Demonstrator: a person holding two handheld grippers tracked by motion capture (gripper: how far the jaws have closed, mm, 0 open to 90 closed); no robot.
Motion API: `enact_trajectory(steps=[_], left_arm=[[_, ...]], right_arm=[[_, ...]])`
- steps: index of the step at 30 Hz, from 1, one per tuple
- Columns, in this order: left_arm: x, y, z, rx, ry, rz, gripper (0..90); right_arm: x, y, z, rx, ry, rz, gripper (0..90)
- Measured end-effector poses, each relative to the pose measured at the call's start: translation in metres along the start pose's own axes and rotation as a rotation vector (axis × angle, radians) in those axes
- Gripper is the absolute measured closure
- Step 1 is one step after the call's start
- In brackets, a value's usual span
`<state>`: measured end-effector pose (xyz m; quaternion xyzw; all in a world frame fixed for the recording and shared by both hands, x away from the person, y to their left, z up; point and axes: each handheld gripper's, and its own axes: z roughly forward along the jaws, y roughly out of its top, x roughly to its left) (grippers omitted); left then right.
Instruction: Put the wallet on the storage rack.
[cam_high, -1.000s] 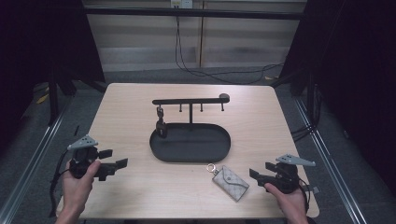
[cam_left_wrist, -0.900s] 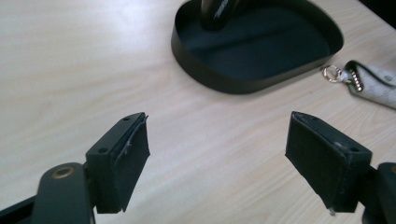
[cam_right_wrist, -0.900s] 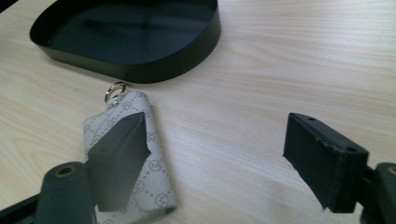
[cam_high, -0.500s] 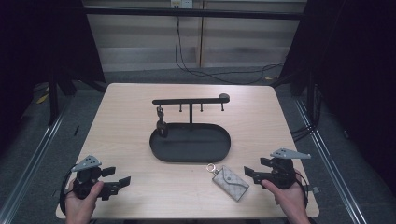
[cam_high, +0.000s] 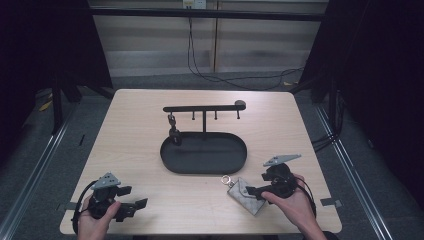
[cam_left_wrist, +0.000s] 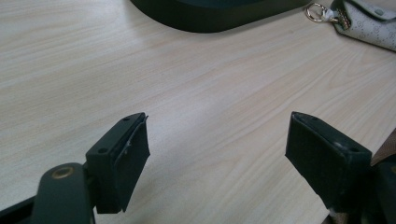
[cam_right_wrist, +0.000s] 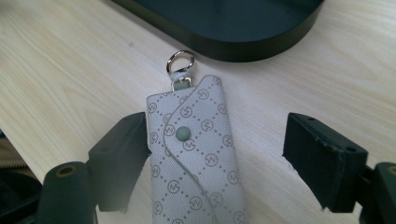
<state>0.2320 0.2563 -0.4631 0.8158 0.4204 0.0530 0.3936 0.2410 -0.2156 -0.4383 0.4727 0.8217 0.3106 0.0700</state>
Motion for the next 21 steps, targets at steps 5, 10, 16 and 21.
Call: enact_trajectory(steps=[5, 10, 16, 21], left_arm=[[-0.002, 0.0, 0.0, -0.001, 0.0, 0.01, 21.3], [-0.001, 0.0, -0.001, -0.005, 0.001, 0.014, 21.3], [-0.001, 0.0, -0.001, -0.008, -0.008, 0.016, 21.3], [-0.001, 0.0, -0.001, -0.008, -0.01, 0.016, 21.3]], right_arm=[[0.0, 0.008, 0.006, 0.06, 0.016, -0.003, 22.2], [0.001, 0.017, 0.014, 0.128, 0.019, -0.013, 20.3], [0.003, 0.027, 0.025, 0.215, 0.019, -0.032, 20.3], [0.005, 0.033, 0.03, 0.241, 0.026, -0.045, 21.9]])
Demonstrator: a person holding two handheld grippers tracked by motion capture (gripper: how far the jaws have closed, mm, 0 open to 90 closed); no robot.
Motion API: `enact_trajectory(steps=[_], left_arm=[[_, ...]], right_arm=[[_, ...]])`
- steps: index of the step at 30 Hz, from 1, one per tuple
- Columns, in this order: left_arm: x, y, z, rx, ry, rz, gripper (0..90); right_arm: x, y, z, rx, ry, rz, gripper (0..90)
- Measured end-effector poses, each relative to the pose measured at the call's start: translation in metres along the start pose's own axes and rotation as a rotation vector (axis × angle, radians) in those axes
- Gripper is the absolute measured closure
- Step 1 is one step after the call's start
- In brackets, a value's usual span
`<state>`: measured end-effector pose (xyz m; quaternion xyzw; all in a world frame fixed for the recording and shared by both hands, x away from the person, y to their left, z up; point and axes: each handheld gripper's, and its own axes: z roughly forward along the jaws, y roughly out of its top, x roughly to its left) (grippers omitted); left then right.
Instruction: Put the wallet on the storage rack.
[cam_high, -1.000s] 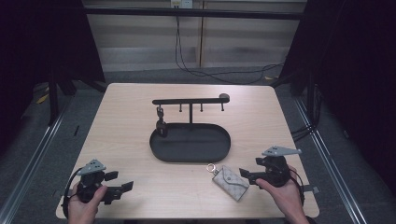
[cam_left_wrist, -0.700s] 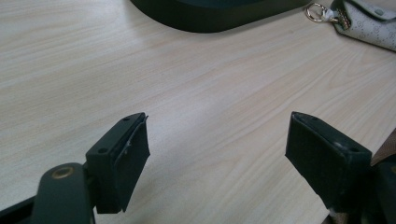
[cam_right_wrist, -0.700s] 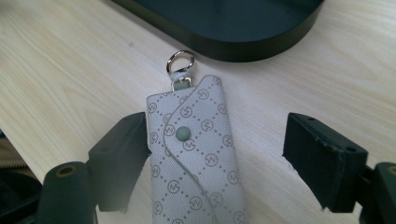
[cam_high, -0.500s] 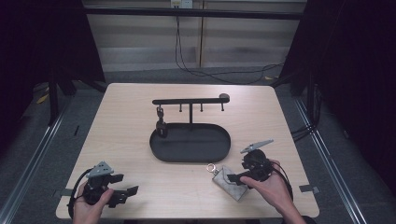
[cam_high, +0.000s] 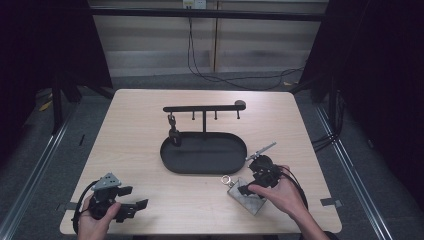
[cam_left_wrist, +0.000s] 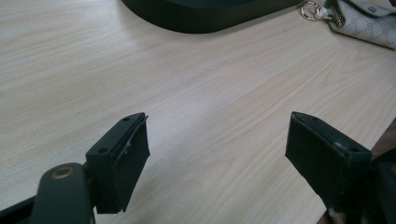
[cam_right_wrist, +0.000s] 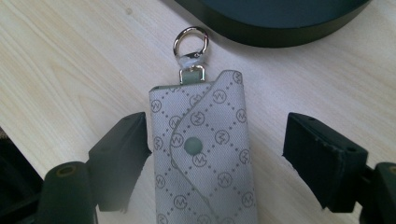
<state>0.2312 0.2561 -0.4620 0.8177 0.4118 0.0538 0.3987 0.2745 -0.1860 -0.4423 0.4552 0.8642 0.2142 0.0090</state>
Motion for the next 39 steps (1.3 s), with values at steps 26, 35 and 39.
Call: enact_trajectory(steps=[26, 35, 39], left_arm=[[0.002, 0.0, -0.001, 0.003, -0.002, 0.001, 21.3], [0.002, -0.001, -0.002, 0.004, 0.0, 0.002, 21.3], [0.003, -0.001, -0.002, 0.006, -0.002, 0.005, 21.3]], right_arm=[[0.007, 0.015, 0.029, 0.16, -0.003, -0.058, 22.2], [0.01, 0.016, 0.038, 0.207, -0.003, -0.071, 23.8], [0.01, 0.016, 0.039, 0.217, -0.009, -0.084, 26.4]])
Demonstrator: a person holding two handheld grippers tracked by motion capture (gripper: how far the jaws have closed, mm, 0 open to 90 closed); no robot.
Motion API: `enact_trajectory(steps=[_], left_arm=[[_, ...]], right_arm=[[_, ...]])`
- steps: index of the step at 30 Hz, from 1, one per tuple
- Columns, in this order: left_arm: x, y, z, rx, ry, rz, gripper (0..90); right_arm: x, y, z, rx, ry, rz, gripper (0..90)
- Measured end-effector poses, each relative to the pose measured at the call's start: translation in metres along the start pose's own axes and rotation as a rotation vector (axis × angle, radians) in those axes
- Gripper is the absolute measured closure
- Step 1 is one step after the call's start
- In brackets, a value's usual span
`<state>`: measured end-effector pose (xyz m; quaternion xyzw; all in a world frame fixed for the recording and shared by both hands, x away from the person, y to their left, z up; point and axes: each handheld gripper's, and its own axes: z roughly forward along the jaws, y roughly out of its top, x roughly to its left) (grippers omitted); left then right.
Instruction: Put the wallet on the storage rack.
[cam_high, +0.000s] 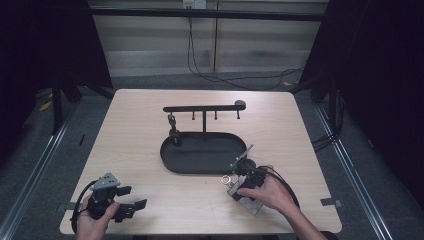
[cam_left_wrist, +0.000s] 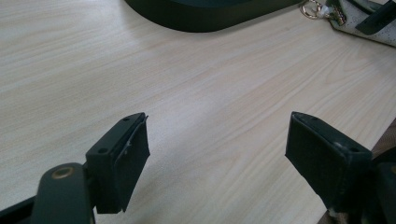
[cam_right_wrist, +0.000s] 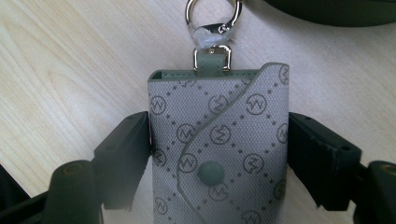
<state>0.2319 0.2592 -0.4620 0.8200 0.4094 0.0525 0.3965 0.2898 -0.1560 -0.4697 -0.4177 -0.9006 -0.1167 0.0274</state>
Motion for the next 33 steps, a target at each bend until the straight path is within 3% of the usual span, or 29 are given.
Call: enact_trajectory(steps=[18, 33], left_arm=[[0.001, 0.0, 0.0, 0.0, -0.005, 0.0, 21.3], [0.001, 0.0, 0.0, 0.001, -0.005, 0.002, 21.3]], right_arm=[[0.007, 0.01, -0.004, 0.098, -0.028, -0.006, 33.7], [0.002, 0.007, -0.016, 0.053, 0.004, 0.031, 34.1]])
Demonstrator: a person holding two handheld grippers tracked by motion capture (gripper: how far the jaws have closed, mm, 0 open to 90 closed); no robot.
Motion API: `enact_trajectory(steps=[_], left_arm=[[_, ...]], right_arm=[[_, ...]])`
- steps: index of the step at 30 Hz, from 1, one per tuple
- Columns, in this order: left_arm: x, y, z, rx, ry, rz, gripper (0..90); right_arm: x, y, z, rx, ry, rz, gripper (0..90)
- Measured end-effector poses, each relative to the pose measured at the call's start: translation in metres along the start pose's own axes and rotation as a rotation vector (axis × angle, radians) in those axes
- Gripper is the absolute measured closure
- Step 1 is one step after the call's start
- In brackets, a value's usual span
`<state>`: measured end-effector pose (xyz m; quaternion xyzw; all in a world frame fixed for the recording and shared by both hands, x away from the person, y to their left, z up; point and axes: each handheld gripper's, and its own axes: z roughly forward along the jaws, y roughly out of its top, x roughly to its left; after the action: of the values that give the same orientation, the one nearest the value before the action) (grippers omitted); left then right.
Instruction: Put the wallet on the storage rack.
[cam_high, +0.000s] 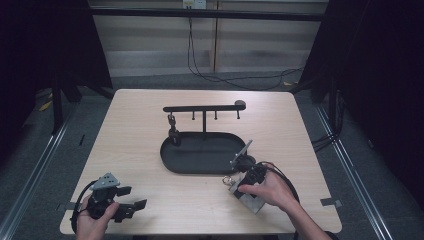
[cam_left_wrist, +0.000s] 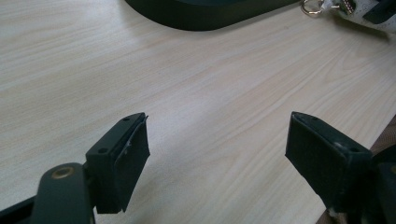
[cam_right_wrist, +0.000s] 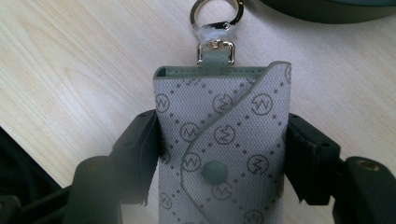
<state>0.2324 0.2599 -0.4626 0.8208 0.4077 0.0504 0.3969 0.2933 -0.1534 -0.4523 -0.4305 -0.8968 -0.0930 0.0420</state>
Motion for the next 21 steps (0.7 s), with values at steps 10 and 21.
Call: enact_trajectory(steps=[10, 21], left_arm=[[0.002, 0.0, -0.002, -0.007, 0.002, -0.012, 21.3], [0.003, 0.001, -0.002, -0.007, -0.001, -0.015, 21.1]], right_arm=[[0.0, 0.0, -0.012, -0.012, -0.008, -0.005, 34.2], [-0.003, 0.005, -0.029, -0.011, -0.019, -0.006, 34.2]])
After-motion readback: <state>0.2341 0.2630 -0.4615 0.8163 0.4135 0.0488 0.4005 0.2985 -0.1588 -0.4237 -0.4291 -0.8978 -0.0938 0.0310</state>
